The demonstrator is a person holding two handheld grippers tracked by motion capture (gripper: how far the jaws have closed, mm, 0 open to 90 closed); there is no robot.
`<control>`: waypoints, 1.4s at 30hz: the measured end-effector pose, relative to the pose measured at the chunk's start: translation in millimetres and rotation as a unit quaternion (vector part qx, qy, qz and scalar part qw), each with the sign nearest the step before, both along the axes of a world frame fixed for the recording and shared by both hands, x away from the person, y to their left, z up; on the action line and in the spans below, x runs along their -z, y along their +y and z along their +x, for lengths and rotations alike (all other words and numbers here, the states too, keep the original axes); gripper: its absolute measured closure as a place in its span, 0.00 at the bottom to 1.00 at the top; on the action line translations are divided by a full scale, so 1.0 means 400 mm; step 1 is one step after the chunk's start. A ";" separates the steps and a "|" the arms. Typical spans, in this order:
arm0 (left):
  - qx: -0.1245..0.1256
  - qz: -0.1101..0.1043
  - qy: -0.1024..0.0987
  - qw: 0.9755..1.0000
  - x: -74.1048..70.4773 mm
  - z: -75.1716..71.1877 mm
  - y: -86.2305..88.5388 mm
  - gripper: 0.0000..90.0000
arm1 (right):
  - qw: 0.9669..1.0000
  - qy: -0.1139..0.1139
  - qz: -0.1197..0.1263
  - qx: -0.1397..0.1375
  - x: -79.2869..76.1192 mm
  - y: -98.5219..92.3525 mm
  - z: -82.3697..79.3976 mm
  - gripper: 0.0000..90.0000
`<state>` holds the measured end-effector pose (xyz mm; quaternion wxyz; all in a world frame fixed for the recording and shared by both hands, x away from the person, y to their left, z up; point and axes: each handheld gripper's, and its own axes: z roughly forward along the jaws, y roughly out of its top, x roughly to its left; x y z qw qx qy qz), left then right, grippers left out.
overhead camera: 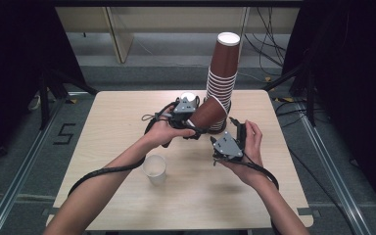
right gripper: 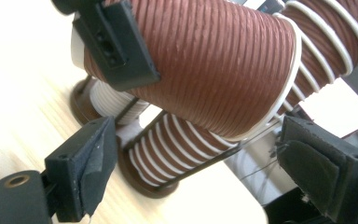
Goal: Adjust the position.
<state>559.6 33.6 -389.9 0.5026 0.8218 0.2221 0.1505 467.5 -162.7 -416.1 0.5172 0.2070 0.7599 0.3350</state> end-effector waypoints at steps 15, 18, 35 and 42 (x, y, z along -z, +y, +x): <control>-0.002 0.000 -0.009 1.000 0.007 -0.001 -0.002 0.24 | 0.982 0.073 0.174 -0.004 -0.022 -0.019 0.007 0.17; -0.002 -0.005 -0.012 1.000 0.006 -0.002 -0.004 0.24 | 0.972 0.088 0.216 -0.001 -0.031 -0.031 0.009 0.17; -0.001 -0.005 -0.014 1.000 0.007 -0.002 -0.007 0.24 | 0.927 0.157 0.341 0.017 -0.055 -0.035 0.023 0.12; 0.001 -0.005 -0.017 1.000 0.013 -0.004 -0.010 0.24 | 0.916 0.164 0.366 0.022 -0.058 -0.029 0.025 0.15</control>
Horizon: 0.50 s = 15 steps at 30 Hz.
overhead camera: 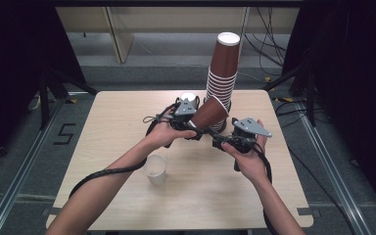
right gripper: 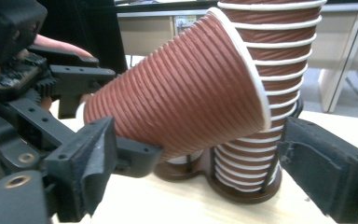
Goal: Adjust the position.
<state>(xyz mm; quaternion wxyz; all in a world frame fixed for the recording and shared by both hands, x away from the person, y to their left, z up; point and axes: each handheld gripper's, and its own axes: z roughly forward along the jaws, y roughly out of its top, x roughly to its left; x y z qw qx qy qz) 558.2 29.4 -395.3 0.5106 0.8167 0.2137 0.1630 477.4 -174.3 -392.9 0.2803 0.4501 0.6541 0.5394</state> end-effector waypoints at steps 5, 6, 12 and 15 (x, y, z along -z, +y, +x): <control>-0.003 0.006 -0.003 1.000 0.006 -0.003 -0.001 0.24 | 0.999 0.018 0.035 0.004 0.000 0.004 0.004 0.17; -0.002 0.005 -0.003 1.000 0.007 -0.003 -0.001 0.24 | 0.999 0.020 0.037 0.002 0.000 0.006 0.004 0.17; -0.004 0.008 -0.004 1.000 0.005 -0.003 0.001 0.24 | 0.999 0.026 0.045 0.005 -0.006 0.018 0.004 0.16; -0.007 0.006 -0.006 1.000 0.006 -0.003 0.001 0.24 | 0.998 0.027 0.055 0.005 -0.008 0.018 0.008 0.15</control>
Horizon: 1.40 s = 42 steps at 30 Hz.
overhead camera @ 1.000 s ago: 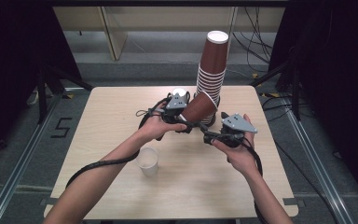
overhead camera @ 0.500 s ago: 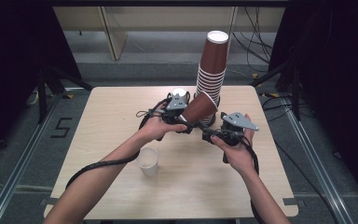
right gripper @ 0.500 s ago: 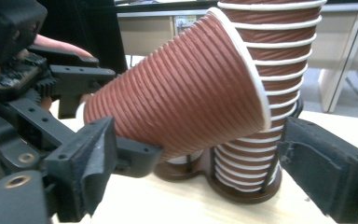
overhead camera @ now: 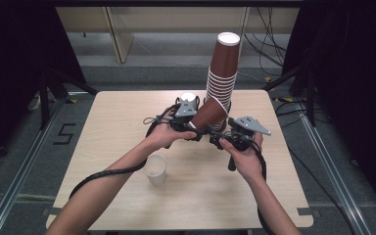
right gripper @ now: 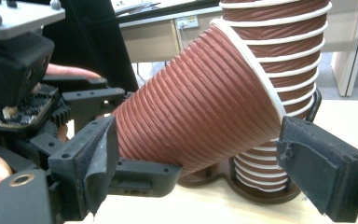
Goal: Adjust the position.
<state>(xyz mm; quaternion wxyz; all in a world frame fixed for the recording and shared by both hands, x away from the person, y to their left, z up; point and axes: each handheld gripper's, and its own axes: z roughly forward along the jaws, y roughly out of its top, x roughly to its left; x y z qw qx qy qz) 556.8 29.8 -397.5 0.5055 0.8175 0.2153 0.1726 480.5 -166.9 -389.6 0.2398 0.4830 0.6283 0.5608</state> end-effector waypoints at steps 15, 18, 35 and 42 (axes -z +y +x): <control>-0.002 0.001 -0.006 1.000 -0.002 -0.003 -0.003 0.24 | 0.998 0.042 0.043 0.015 0.007 0.003 0.012 0.13; -0.001 0.002 -0.007 1.000 -0.003 -0.004 -0.005 0.24 | 0.997 0.047 0.059 0.013 0.008 0.001 0.017 0.13; -0.004 -0.004 -0.017 1.000 -0.005 -0.006 -0.013 0.24 | 0.986 0.097 0.134 0.022 0.012 0.006 0.045 0.15; -0.007 -0.002 -0.017 1.000 -0.005 -0.007 -0.012 0.24 | 0.978 0.117 0.174 0.021 0.018 -0.001 0.057 0.16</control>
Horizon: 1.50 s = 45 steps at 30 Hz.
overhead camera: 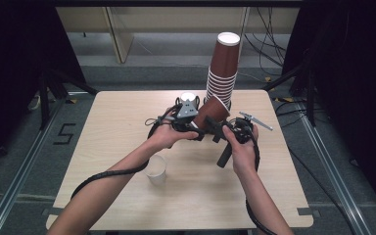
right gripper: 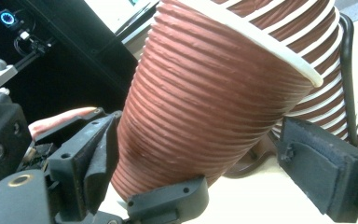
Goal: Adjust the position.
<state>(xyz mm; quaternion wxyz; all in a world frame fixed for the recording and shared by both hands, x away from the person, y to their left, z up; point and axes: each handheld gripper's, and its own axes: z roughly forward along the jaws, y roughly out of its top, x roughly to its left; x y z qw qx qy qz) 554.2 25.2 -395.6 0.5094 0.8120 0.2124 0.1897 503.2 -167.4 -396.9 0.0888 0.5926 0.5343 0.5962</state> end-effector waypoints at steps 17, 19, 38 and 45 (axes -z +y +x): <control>0.005 -0.002 0.000 1.000 -0.001 -0.005 -0.011 0.24 | 0.999 0.026 0.038 0.015 0.000 0.009 0.011 0.07; 0.005 -0.002 0.000 1.000 -0.001 -0.005 -0.012 0.24 | 0.999 0.023 0.036 0.016 0.002 0.008 0.014 0.07; 0.001 -0.006 -0.003 1.000 -0.003 -0.013 -0.023 0.24 | 0.995 0.039 0.082 0.043 0.005 0.013 0.033 0.07; 0.005 -0.004 -0.005 1.000 -0.005 -0.017 -0.029 0.24 | 0.994 0.046 0.093 0.046 0.007 0.011 0.037 0.08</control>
